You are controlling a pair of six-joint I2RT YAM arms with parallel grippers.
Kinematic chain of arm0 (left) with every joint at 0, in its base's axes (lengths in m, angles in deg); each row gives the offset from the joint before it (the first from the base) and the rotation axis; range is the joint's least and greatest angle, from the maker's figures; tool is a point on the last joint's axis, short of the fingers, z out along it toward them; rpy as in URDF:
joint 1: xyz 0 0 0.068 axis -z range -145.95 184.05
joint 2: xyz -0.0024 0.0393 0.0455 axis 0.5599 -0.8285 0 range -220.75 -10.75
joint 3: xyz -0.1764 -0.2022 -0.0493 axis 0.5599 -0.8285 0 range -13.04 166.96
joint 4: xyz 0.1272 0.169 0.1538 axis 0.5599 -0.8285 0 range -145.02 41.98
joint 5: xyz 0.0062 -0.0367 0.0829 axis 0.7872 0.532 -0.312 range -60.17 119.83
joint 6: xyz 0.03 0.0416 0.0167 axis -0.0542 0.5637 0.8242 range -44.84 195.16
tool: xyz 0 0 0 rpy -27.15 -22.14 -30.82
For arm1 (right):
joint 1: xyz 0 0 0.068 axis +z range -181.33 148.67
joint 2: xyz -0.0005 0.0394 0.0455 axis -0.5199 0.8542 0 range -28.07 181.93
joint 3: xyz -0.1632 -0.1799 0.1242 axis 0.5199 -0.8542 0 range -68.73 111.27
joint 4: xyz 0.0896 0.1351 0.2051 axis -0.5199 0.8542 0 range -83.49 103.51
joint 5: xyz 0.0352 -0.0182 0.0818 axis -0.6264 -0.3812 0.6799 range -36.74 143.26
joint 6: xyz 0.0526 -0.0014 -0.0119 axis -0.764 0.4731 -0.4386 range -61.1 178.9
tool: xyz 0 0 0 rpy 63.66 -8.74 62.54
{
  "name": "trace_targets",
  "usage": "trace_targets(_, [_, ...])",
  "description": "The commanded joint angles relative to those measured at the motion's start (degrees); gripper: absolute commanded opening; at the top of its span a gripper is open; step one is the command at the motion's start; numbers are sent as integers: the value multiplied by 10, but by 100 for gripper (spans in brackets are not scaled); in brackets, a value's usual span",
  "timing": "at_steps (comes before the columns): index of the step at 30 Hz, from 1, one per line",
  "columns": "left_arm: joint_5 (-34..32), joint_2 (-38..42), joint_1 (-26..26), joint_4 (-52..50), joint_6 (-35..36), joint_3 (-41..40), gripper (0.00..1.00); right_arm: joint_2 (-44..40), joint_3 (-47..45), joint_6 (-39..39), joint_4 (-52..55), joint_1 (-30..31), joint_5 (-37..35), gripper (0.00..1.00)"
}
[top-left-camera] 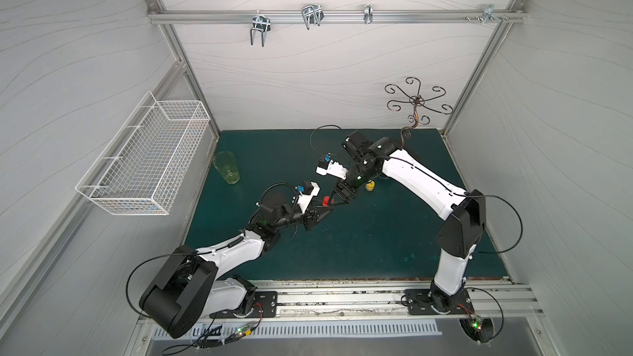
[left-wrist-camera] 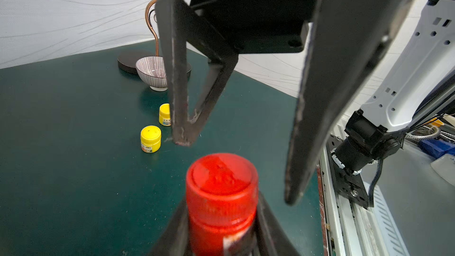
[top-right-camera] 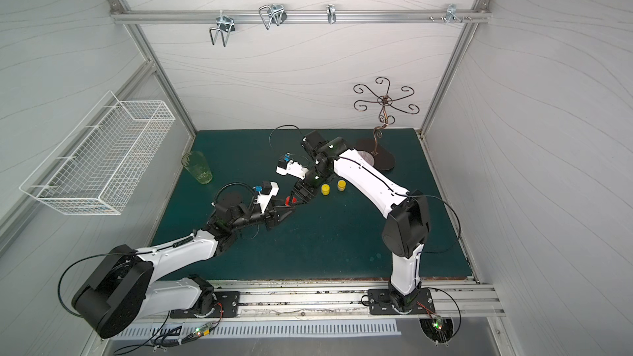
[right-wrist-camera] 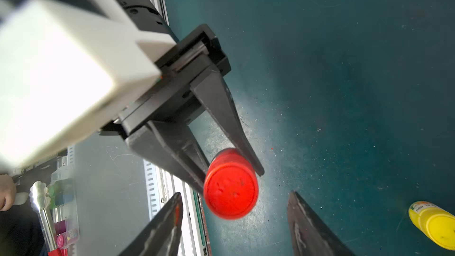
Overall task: Close the paint jar lid
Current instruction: Screw the lid onto the paint jar.
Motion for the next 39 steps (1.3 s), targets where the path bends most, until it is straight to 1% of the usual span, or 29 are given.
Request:
trace_targets(1, [10, 7, 3, 15, 16, 12, 0, 17, 15, 16, 22, 6, 14, 63])
trace_targets(3, [10, 6, 3, 15, 17, 12, 0, 21, 17, 15, 20, 6, 16, 59])
trace_targets(8, [8, 3, 3, 13, 21, 14, 0, 26, 20, 11, 19, 6, 22, 43])
trace_targets(10, [6, -1, 3, 12, 23, 16, 0, 28, 21, 8, 19, 6, 24, 40])
trace_targets(13, [2, -8, 4, 12, 26, 18, 0, 34, 23, 3, 19, 6, 31, 39])
trace_targets(16, [-12, -14, 7, 18, 30, 18, 0, 40, 23, -12, 13, 5, 34, 34])
trace_targets(18, [-46, -17, 16, 31, 40, 15, 0, 44, 20, -36, -1, 6, 43, 30])
trace_targets(20, [-118, -28, 39, 60, 66, 9, 0, 47, 12, -89, -38, 8, 44, 28])
trace_targets(21, [-167, -42, 55, 82, 81, 10, 0, 51, 8, -132, -64, 7, 34, 25])
trace_targets(22, [-207, -63, 68, 111, 96, 14, 0, 58, 8, -184, -87, 8, 31, 26])
trace_targets(23, [-233, -87, 75, 140, 107, 20, 0, 66, 11, -224, -103, 8, 25, 27])
trace_targets(24, [-266, -120, 82, 180, 117, 30, 0, 76, 12, -266, -125, 8, 17, 25])
trace_targets(25, [-285, -159, 86, 220, 127, 43, 0, 86, 15, -299, -142, 10, 8, 26])
trace_targets(26, [-299, -193, 87, 252, 132, 57, 0, 95, 20, -323, -153, 12, -7, 27])
trace_targets(27, [-317, -233, 87, 291, 133, 74, 0, 104, 23, -349, -166, 12, -18, 25])
trace_targets(29, [-340, -305, 83, 383, 133, 98, 0, 117, 31, -381, -180, 11, -40, 29])
trace_targets(31, [-327, -333, 70, 378, 126, 133, 0, 123, 29, -388, -191, 3, -54, 29])
trace_targets(33, [-315, -351, 65, 387, 119, 153, 0, 124, 25, -390, -197, -12, -35, 32])
trace_targets(34, [-312, -357, 65, 388, 119, 159, 0, 120, 21, -386, -202, -17, -30, 36])
trace_targets(35, [-308, -360, 64, 389, 119, 160, 0, 114, 17, -385, -205, -22, -27, 42])
trace_targets(37, [-306, -359, 64, 389, 115, 154, 0, 94, 7, -378, -213, -30, -19, 45])
trace_targets(39, [-305, -350, 63, 389, 113, 139, 0, 73, 0, -366, -208, -38, -13, 56])
